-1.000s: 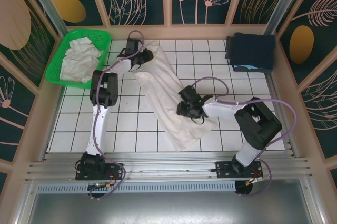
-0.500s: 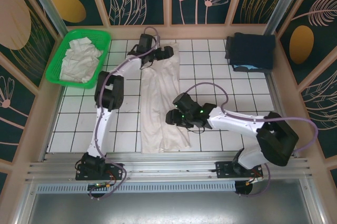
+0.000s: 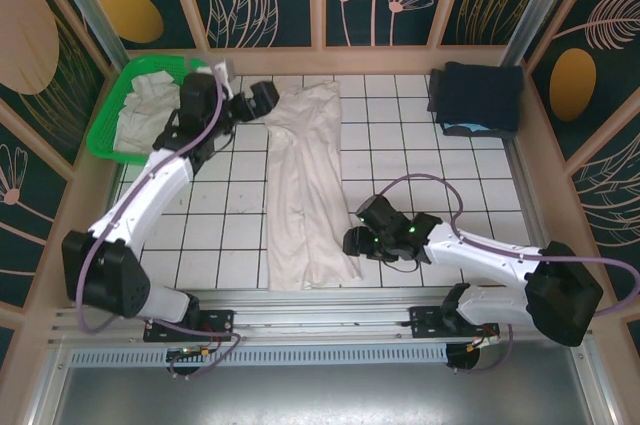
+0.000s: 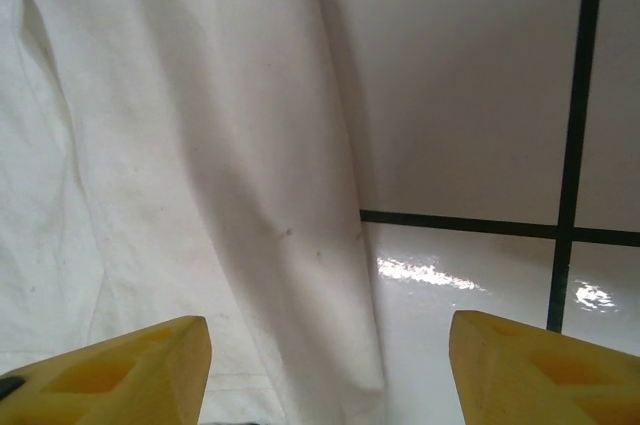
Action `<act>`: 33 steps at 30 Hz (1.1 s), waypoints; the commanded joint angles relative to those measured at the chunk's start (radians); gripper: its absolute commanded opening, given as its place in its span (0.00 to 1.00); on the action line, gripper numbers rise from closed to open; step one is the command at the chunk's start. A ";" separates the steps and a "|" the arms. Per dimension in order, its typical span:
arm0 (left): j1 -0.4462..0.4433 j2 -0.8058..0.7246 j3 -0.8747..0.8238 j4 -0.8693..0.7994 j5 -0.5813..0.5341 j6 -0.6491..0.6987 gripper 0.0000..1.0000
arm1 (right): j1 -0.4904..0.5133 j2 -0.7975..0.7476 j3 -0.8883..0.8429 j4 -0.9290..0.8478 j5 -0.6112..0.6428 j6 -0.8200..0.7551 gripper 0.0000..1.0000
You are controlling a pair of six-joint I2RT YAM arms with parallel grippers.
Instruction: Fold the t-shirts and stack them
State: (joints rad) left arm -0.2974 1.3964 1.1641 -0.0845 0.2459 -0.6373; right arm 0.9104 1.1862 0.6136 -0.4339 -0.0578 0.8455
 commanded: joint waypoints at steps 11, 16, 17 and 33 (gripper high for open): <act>-0.368 -0.580 -0.674 -0.282 -0.161 -0.355 0.82 | 0.063 0.030 -0.011 -0.088 -0.125 -0.042 0.58; -0.572 -0.588 -0.791 -0.278 -0.204 -0.491 0.73 | 0.082 0.069 -0.014 -0.096 -0.144 -0.030 0.52; -0.610 -0.577 -0.799 -0.273 -0.211 -0.511 0.72 | 0.090 0.071 -0.014 -0.094 -0.151 -0.025 0.52; -0.848 -0.495 -0.782 -0.378 -0.232 -0.618 0.55 | 0.141 0.190 0.052 -0.091 -0.153 -0.035 0.47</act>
State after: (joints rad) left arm -1.1389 0.9077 0.3695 -0.4259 0.0170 -1.2304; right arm 1.0489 1.3502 0.6270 -0.5255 -0.2287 0.8242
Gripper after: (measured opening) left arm 0.552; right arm 0.475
